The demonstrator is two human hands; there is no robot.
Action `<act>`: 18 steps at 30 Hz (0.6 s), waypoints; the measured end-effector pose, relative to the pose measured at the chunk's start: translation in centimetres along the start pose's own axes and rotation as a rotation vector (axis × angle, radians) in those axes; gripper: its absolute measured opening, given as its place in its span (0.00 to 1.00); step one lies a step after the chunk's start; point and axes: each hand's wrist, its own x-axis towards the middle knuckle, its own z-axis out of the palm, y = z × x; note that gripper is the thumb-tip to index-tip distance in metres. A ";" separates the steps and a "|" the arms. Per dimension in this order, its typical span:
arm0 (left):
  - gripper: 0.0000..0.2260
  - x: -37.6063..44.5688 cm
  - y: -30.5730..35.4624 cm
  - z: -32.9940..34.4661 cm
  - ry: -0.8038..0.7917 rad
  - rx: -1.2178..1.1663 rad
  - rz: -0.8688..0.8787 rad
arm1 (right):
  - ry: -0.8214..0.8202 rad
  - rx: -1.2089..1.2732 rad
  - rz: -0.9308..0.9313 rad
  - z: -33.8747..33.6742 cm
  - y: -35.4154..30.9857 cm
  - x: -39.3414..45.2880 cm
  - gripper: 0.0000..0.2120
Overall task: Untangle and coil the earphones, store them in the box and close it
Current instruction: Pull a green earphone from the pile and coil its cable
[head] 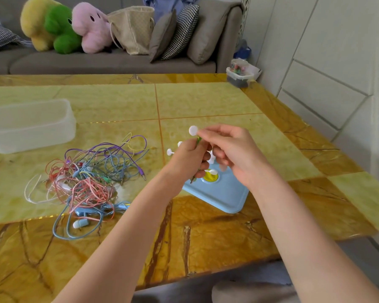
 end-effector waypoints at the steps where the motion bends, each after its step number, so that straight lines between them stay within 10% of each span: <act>1: 0.11 -0.2 0.1 -0.2 -0.015 0.026 0.008 | 0.011 -0.063 -0.023 0.3 0.0 -0.1 0.02; 18: 0.10 -1.6 0.8 -3.3 -0.152 0.130 0.044 | -0.099 0.075 0.104 2.3 0.1 0.1 0.03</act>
